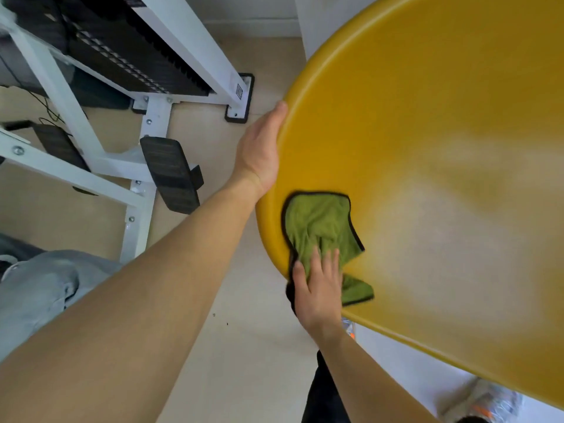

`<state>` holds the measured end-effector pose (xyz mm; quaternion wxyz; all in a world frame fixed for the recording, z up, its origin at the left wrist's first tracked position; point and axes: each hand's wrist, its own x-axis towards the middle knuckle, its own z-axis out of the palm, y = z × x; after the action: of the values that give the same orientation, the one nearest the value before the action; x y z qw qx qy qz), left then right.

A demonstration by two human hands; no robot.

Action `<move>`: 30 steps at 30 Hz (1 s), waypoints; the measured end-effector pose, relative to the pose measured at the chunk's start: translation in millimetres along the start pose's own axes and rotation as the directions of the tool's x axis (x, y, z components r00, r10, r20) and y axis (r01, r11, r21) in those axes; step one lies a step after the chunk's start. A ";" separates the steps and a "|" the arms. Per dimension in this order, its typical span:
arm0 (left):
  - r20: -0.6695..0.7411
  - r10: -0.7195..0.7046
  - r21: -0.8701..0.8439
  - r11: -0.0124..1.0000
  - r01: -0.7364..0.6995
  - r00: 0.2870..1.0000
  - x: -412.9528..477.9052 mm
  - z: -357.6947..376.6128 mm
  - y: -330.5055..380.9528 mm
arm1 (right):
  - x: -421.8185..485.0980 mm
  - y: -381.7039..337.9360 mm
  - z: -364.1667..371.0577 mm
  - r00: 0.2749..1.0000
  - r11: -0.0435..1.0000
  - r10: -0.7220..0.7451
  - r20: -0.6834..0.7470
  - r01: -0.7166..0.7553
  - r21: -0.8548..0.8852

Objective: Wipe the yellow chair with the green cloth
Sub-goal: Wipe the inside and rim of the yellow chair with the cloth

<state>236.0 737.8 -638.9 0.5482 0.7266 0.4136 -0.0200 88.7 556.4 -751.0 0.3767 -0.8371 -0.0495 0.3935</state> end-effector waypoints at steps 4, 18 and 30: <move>-0.040 0.001 0.051 0.999 0.001 0.999 -0.7 4.3 -2.4 | 6.8 12.9 -24.0 0.989 0.989 0.142 0.050 -0.143 0.028; -0.051 0.650 0.811 0.470 -0.348 0.758 -68.5 62.5 -53.8 | 3.8 102.3 -51.2 0.993 0.893 0.025 0.112 0.028 -0.449; 0.502 0.422 0.807 0.085 -0.584 0.755 -10.8 210.5 -96.7 | 207.3 89.0 -217.5 0.880 0.594 -0.416 -0.228 0.073 -0.801</move>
<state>258.0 565.9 -792.8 0.0141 0.9929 0.0045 -0.1184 363.2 443.0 -851.1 0.0348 -0.9614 -0.2536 0.1007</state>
